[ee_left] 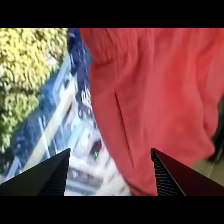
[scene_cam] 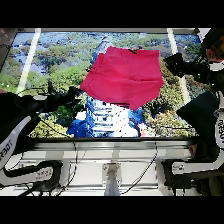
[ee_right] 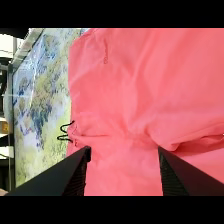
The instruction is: Fold the clothes and pants, and hang the long-sleeved shirts on hangers.
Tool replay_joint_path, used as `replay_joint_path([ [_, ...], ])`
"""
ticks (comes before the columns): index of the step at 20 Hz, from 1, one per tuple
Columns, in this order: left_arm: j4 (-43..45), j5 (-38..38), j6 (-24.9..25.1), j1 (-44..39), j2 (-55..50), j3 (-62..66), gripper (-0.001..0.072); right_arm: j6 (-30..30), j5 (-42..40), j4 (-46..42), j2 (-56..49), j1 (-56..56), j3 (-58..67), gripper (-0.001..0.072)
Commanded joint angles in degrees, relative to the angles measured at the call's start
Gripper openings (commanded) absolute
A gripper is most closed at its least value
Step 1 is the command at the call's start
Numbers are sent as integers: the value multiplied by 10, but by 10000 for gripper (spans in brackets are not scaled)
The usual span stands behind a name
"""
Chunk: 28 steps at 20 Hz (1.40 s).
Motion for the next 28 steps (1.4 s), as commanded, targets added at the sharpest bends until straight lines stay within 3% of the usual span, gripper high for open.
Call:
replay_joint_path([
  [1,-105,110,14,-25,-35,-9,584,0,15,-2,0,1,2,486],
  [7,-106,116,45,-25,-82,62,571,0,21,-2,0,1,2,486],
  [15,-111,95,42,-26,-154,120,565,0,22,-2,0,1,2,486],
  [17,-130,96,42,-26,-159,128,410,0,22,-2,0,1,2,486],
  [20,-132,87,43,-26,-159,146,24,-1,19,-6,0,1,2,479],
  [21,-134,83,43,-26,-158,152,22,-1,19,-16,0,1,2,387],
  [22,-134,81,49,-26,-156,156,21,-1,24,-34,0,1,2,130],
  [23,-134,83,67,-26,-151,158,20,-1,34,-59,0,1,1,10],
  [25,-134,89,114,-28,-141,157,19,0,84,-99,0,-1,-15,8],
  [28,-132,92,119,-35,-131,157,19,-20,162,-106,2,-3,-104,7],
])
